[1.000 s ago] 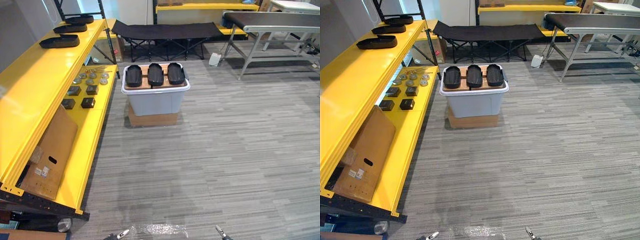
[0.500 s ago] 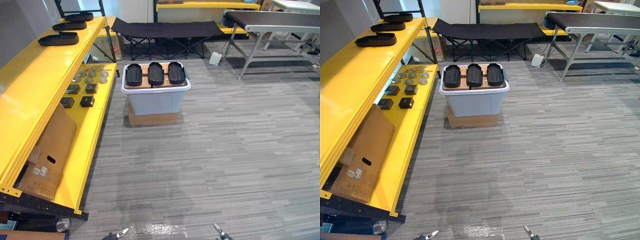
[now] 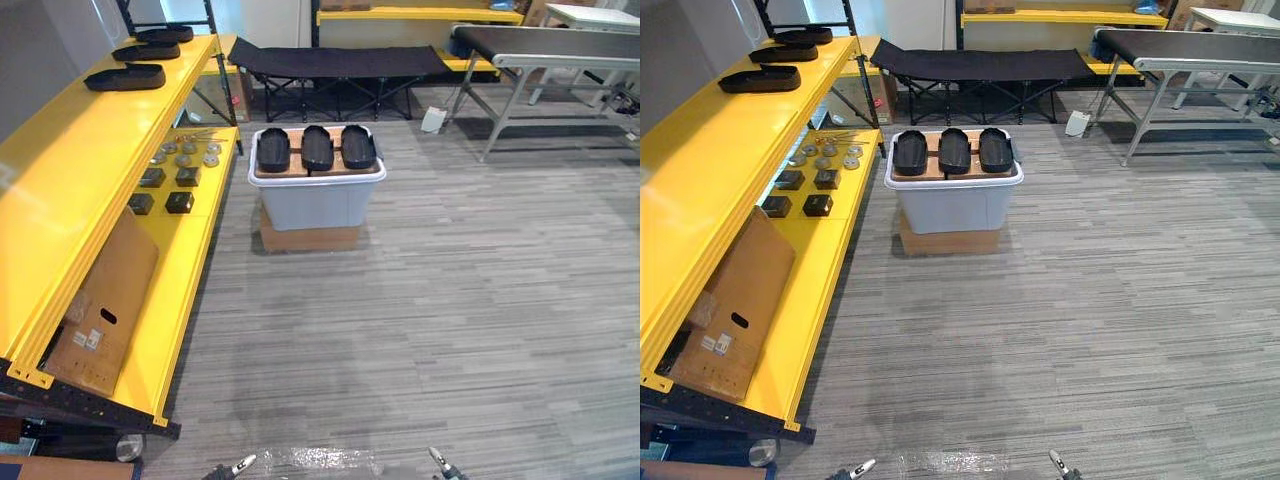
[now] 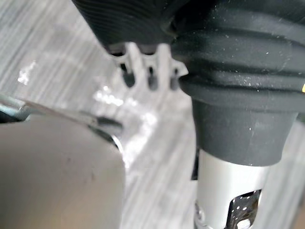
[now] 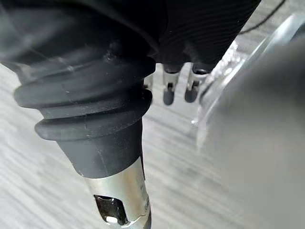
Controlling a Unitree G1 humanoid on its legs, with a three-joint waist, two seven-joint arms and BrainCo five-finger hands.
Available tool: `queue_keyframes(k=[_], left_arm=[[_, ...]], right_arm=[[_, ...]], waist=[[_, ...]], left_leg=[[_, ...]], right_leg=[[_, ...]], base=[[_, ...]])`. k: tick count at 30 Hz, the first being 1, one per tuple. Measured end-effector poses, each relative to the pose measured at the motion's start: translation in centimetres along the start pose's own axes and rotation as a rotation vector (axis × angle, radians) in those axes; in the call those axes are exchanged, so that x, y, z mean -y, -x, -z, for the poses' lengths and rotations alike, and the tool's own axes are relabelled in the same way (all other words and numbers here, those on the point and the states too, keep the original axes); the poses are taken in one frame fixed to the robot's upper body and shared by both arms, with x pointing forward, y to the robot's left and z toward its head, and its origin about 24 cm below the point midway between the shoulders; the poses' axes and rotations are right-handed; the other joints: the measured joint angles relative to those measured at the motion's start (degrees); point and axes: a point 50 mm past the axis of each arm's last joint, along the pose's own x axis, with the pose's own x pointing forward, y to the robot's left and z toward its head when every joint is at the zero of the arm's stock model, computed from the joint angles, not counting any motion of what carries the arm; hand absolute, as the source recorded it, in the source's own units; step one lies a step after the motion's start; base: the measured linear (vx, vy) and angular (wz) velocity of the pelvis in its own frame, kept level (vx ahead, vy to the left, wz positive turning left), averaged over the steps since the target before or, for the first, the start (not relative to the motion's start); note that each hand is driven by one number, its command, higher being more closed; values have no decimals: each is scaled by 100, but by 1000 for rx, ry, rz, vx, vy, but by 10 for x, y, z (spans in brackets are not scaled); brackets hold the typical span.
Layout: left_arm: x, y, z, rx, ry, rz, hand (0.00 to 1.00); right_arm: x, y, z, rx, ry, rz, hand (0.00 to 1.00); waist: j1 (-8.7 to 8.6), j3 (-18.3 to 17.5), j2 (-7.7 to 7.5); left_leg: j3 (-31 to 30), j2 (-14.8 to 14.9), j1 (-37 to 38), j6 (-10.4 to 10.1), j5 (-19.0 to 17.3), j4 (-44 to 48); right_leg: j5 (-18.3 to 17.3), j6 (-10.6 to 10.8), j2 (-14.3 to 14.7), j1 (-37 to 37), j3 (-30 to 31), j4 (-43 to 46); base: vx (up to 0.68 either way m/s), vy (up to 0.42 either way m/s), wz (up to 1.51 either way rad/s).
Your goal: Walk over and take plastic housings, then place them on the shelf
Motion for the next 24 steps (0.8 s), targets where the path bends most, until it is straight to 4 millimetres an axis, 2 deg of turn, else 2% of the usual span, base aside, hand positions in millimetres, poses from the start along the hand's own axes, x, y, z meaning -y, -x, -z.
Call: queue_keyframes(k=[1, 2, 3, 4, 6, 8, 9, 10, 11, 12, 13, 14, 15, 16, 17, 18, 19, 21, 22, 23, 24], left_arm=[[0, 0, -1, 4, -1, -1, 0], [2, 0, -5, 13, -2, 3, 0], [3, 0, -7, 16, -2, 7, 0], [8, -1, -10, 27, 1, 20, 0], [16, -1, -10, 29, 27, 39, 0], [31, -1, -14, 38, 67, 81, 0], [34, -1, -14, 37, 73, 90, 0], [40, 0, -16, 46, 76, 106, 0], [48, 1, -18, 52, 109, 130, 0], [51, 1, -19, 56, 135, 140, 0], [55, 2, -16, 47, 188, 148, 0], [57, 3, -17, 63, 221, 155, 0], [58, 4, -22, 84, 230, 158, 0], [59, 5, -28, 109, 231, 168, 0], [56, 5, -31, 125, 221, 167, 0], [54, 5, -33, 134, 209, 164, 0], [52, 5, -35, 140, 172, 162, 0], [49, 6, -35, 153, 174, 155, 0], [49, 6, -36, 163, 177, 155, 0], [52, 8, -35, 174, 185, 162, 0], [52, 8, -35, 176, 188, 161, 0]], right_arm=[[1, 1, 2, 0, -2, 1, 0], [6, 2, 4, 2, -5, 10, 0], [7, 3, 5, 2, -5, 13, 0], [7, 3, 5, 3, -2, 16, 0], [9, 3, 5, -2, 18, 25, 0], [9, 4, 4, -10, 62, 18, 0], [10, 4, 3, -14, 71, 21, 0], [13, 5, 5, -26, 75, 32, 0], [14, 4, 2, -27, 80, 38, 0], [15, 4, 0, -24, 75, 40, 0], [17, 5, -4, -11, 64, 45, 0], [19, 5, -9, 2, 68, 51, 0], [20, 4, -13, 10, 72, 53, 0], [20, 3, -16, 18, 89, 59, 0], [18, 2, -16, 18, 96, 59, 0], [15, 1, -16, 21, 95, 52, 0], [4, -2, -20, 40, 98, 25, 0], [-17, -7, -29, 74, 107, -28, 0], [-25, -8, -32, 91, 105, -49, 0], [-33, -8, -38, 124, 88, -74, 0], [-37, -8, -41, 145, 53, -82, 0]], waist=[[-5, 1, -2], [-24, 9, -8], [-40, 7, -1], [-42, 21, 18], [-45, 24, 19], [-123, 32, 19], [-165, 25, 56], [-194, 15, 62], [-181, -20, 96], [-181, -31, 164], [-168, -25, 334], [-173, 26, 431], [-155, 72, 519], [-140, 138, 603], [-91, 156, 507], [-46, 163, 442], [15, 149, 360], [55, 176, 338], [103, 194, 312], [186, 235, 308], [306, 265, 299]], left_leg=[[-20, 28, -6, -34, -43, 75], [-107, 129, -14, -85, -144, 202], [-154, 178, -8, -121, -191, 255], [-200, 292, -7, -210, -300, 358], [-212, 420, 114, -354, -438, 377], [-359, 638, 391, -593, -674, 386], [-463, 728, 444, -629, -733, 410], [-609, 839, 483, -617, -748, 642], [-692, 1033, 242, -589, -728, 1377], [-764, 1131, 63, -546, -703, 1842], [-917, 1343, -365, -478, -468, 2987], [-1050, 1635, -967, -520, 250, 4328], [-1077, 1831, -1223, -541, 312, 4921], [-1064, 2027, -1642, -517, 228, 5763], [-992, 1868, -1975, -536, 50, 5911], [-894, 1718, -2116, -565, -43, 5769], [-701, 1402, -2405, -583, -163, 5075], [-259, 1046, -2751, -536, -154, 3653], [1, 851, -2822, -546, 33, 2733], [213, 658, -2828, -546, 385, 1665], [214, 602, -2834, -322, 933, 1412]], right_leg=[[4, -1, -6, -65, -21, -205], [55, 25, -41, -142, -196, -974], [122, 61, -55, -161, -270, -1299], [395, -3, -37, -197, -351, -1906], [766, -27, 28, -242, -336, -2461], [1204, -71, 50, -190, -313, -2498], [1346, -98, 74, -194, -342, -2312], [1293, -203, 61, -237, -430, -1816], [873, -263, 73, -226, -549, -1397], [709, -296, 98, -165, -638, -1279], [412, -362, 223, 11, -738, -1145], [191, -454, 392, 341, -806, -1209], [159, -501, 504, 606, -848, -1333], [123, -559, 685, 1219, -929, -1728], [115, -571, 692, 1730, -947, -2109], [116, -570, 656, 1925, -924, -2291], [139, -535, 603, 2198, -809, -2606], [154, -506, 562, 2476, -675, -2894], [136, -467, 523, 2603, -610, -3027], [71, -363, 521, 2822, -536, -3209], [-51, -296, 540, 3070, -410, -3333]], base=[[229, 56, 23], [265, 19, 27], [426, -31, 34], [356, -67, 21], [443, -134, 11], [486, -234, 38], [473, -278, 69], [490, -326, 61], [493, -364, 52], [499, -405, 33], [495, -383, 27], [500, -350, 24], [610, -348, 21], [518, -262, 13], [584, -270, 2], [436, -149, -24], [417, -106, -43], [419, 6, -44], [521, 81, -41], [530, 138, -51], [533, 171, -55]])
